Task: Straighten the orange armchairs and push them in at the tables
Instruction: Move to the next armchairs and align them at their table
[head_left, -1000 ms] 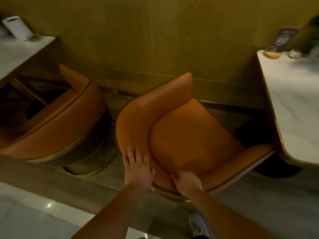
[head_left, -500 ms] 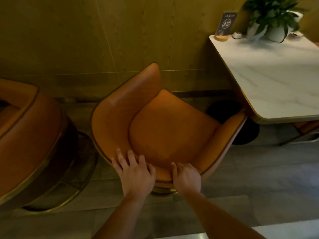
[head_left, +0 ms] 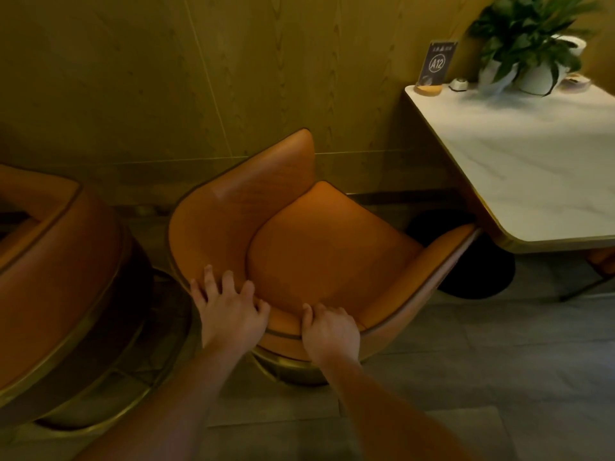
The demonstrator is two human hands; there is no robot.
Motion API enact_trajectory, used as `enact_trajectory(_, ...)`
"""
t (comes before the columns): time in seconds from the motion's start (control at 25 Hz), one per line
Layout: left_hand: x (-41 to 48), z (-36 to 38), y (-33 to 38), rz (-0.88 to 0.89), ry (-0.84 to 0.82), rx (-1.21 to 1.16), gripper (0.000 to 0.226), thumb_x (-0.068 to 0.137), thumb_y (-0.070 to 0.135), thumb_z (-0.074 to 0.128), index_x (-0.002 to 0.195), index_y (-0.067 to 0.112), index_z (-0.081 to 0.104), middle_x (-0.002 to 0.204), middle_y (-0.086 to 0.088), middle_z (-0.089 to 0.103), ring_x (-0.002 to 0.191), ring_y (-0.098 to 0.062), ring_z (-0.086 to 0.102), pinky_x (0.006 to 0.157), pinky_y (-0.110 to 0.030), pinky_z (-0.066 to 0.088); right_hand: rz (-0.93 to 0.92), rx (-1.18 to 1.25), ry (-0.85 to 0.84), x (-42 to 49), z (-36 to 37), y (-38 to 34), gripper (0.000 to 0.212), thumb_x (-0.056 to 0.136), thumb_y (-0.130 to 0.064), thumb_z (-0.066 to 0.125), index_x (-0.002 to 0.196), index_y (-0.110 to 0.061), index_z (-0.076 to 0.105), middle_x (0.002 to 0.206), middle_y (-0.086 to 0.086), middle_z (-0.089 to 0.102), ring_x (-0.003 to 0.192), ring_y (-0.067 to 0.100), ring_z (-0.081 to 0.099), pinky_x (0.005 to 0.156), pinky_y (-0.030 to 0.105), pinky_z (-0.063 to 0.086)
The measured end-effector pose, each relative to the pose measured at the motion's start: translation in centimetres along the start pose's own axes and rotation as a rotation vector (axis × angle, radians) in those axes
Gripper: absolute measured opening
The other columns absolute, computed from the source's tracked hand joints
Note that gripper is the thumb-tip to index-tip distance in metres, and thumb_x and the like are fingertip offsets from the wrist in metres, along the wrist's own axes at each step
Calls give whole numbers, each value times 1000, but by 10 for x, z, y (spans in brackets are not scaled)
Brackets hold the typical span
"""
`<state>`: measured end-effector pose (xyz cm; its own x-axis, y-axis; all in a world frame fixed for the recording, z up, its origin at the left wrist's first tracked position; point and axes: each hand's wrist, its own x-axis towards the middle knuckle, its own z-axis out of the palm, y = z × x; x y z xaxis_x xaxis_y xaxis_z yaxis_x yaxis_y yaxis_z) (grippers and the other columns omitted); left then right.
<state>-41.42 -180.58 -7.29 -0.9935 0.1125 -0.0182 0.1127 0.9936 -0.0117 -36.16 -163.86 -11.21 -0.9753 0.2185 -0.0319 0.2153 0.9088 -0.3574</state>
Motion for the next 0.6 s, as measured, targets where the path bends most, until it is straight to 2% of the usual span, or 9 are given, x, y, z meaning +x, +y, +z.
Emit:
enact_trajectory(0.16, 29, 0, -10, 19, -11, 17, 40, 88, 52, 33, 106, 31, 60, 147, -13, 41, 147, -45, 9, 117, -68, 6, 15, -19, 9, 23, 9, -10, 51, 95, -47, 16, 69, -25, 54, 66, -8, 56, 63, 13, 52, 69, 35, 50)
enact_trajectory(0.28, 55, 1, -22, 64, 3, 6, 39, 89, 53, 34, 109, 32, 60, 149, -12, 40, 148, -44, 7, 117, -68, 4, 33, -13, 21, 40, 12, -25, 53, 97, -47, 14, 69, -26, 53, 62, -10, 54, 58, 8, 51, 67, 32, 49)
enact_trajectory(0.4, 83, 0, -41, 113, -2, 1, 41, 89, 54, 32, 111, 33, 60, 150, -10, 40, 149, -43, 6, 118, -67, 3, 76, 29, 19, 56, 16, -45, 46, 101, -43, 20, 73, -27, 53, 63, -9, 55, 58, 6, 51, 68, 30, 48)
enact_trajectory(0.6, 134, -3, -74, 194, -7, 1, 50, 85, 54, 25, 111, 32, 61, 152, -9, 40, 149, -41, 7, 118, -67, 2, 133, -61, 26, 89, 37, -86, 37, 98, -39, 15, 77, -32, 44, 70, -11, 49, 58, 8, 42, 60, 29, 34)
